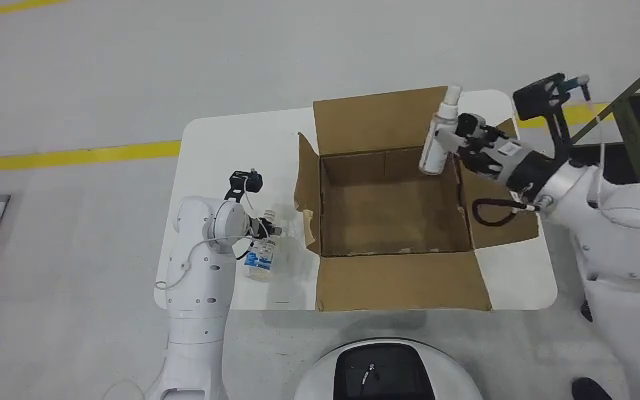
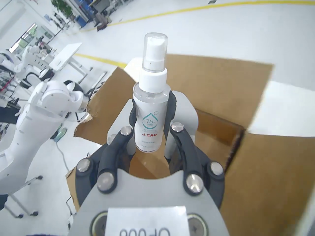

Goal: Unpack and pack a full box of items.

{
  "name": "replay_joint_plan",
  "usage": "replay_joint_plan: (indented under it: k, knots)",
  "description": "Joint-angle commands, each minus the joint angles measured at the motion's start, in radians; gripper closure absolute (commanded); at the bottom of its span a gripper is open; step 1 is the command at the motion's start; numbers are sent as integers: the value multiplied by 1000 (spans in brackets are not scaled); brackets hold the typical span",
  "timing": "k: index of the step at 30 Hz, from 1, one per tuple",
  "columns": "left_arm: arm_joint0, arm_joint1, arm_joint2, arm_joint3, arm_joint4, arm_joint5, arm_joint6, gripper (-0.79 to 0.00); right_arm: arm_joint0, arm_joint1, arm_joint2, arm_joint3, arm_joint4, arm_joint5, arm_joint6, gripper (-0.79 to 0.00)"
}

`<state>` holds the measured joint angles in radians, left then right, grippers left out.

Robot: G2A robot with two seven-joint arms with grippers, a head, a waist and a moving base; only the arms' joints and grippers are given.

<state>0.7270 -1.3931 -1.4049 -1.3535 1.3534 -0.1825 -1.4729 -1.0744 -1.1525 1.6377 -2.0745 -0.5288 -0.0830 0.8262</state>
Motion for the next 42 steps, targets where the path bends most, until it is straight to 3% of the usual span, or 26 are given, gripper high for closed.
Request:
replay_joint_plan:
  k: [1, 8, 24, 28, 35, 42]
  knots:
    - [0, 0, 0, 0, 0, 0, 0, -785, -42, 7, 114, -42, 17, -15, 5, 0]
    - [0, 0, 0, 0, 0, 0, 0, -785, -242, 16, 423, -150, 127, -86, -22, 0]
    - [0, 0, 0, 0, 0, 0, 0, -785, -249, 16, 423, -148, 119, -86, -31, 0]
    - [0, 0, 0, 0, 0, 0, 0, -785, -268, 24, 470, -106, 80, -84, -29, 0]
    - [0, 0, 0, 0, 0, 0, 0, -785, -322, 53, 569, 14, -55, -155, 152, 0]
    - [0, 0, 0, 0, 0, 0, 0, -785, -409, 68, 487, 79, -126, -175, 324, 0]
